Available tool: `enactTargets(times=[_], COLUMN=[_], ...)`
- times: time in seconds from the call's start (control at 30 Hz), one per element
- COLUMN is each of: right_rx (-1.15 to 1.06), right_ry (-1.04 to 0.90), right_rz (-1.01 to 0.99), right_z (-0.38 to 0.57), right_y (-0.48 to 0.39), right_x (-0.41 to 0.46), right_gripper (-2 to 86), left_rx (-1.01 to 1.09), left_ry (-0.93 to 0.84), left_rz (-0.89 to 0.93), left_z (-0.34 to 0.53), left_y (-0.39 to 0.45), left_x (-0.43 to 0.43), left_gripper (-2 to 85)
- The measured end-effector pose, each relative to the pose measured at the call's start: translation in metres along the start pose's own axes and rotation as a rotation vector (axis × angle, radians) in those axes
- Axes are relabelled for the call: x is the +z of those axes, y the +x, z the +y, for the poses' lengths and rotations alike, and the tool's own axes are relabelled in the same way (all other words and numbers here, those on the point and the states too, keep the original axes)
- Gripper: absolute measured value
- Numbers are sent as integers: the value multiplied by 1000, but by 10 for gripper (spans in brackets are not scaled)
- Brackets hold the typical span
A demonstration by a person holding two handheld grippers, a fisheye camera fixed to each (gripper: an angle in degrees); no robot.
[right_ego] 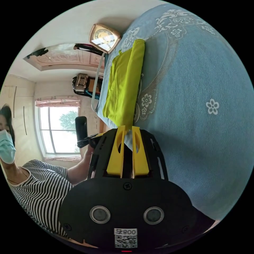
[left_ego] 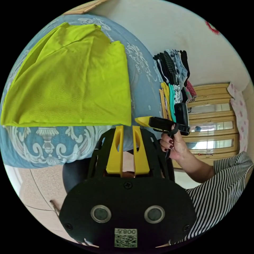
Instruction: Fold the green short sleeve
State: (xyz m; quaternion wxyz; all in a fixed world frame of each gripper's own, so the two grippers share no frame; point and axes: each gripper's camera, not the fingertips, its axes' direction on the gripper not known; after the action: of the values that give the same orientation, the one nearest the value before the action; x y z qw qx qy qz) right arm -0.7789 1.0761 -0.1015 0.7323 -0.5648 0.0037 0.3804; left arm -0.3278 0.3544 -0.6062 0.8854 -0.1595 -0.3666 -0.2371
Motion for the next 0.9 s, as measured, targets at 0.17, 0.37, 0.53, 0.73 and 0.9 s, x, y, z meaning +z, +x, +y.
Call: enactTargets(times=[0.17,0.37,0.53,0.73,0.9], right_rx=[46,86,137,150,149], right_ry=[-20,-23,-15,-30,-13], right_rz=[-98,-182,-248,-281,-311], right_z=[-13,-22,-27,-33,-34], right_y=[29,54,76,95,105], right_x=[16,32,43,62,65], right_gripper=[86,94,99,69,37], left_rx=[-38,-17,11,26,16], left_ry=[58,88,85,77,114], left_rz=[88,133,118,112,145], left_z=[4,7,9,13,28], left_y=[-19,-26,-29,-38,-54], left_x=[-17,-40,-53,-69,-99], left_gripper=[22,15,14,16,25])
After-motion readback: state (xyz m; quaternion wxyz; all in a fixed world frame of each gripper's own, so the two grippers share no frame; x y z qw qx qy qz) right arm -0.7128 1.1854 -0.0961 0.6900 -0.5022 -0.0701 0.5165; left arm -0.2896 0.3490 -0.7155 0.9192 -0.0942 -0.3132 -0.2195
